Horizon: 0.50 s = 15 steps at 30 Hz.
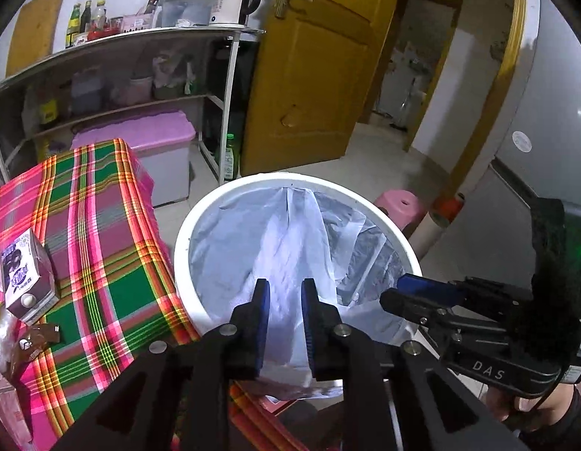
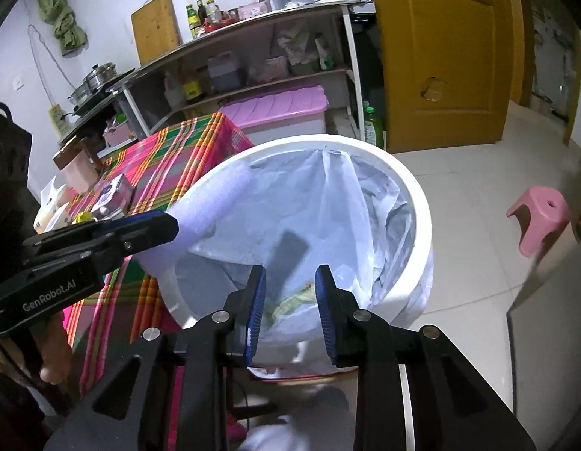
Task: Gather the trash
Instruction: 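Carry the foam sleeve and receipt over the bin and open both grippers, then move both tools back from the bin toward the table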
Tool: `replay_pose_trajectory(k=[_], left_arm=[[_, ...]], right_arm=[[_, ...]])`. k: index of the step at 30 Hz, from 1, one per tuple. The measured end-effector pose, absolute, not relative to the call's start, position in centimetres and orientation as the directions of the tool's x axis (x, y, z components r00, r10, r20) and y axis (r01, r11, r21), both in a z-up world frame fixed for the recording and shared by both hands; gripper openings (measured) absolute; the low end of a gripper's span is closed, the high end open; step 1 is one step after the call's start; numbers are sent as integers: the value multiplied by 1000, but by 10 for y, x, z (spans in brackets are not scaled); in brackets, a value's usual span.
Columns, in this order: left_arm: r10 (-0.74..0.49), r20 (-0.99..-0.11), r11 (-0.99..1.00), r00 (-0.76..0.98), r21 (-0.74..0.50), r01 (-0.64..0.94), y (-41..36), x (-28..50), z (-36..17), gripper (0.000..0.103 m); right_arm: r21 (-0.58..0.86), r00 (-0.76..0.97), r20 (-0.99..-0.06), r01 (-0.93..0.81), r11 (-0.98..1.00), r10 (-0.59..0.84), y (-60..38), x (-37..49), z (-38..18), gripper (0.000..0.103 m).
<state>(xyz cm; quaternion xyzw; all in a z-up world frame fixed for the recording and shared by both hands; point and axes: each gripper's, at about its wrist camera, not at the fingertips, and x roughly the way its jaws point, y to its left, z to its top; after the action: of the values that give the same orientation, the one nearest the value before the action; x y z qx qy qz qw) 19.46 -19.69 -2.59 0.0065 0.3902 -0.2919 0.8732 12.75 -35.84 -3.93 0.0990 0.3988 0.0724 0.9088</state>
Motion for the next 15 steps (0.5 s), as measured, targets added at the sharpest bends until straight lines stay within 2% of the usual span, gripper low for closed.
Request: replay_pose_trajectory(k=[3,15], left_arm=[[-511,-681,828,525,-224,514,-197,190,-25,28],[-498,-640,852,585,-237,466,-163,166,-3,29]], right_arm=[[242,678,-704,-50,969,211,-359,126,-38,34],[258,711,-661,-86,962,241,-350,107,-23,34]])
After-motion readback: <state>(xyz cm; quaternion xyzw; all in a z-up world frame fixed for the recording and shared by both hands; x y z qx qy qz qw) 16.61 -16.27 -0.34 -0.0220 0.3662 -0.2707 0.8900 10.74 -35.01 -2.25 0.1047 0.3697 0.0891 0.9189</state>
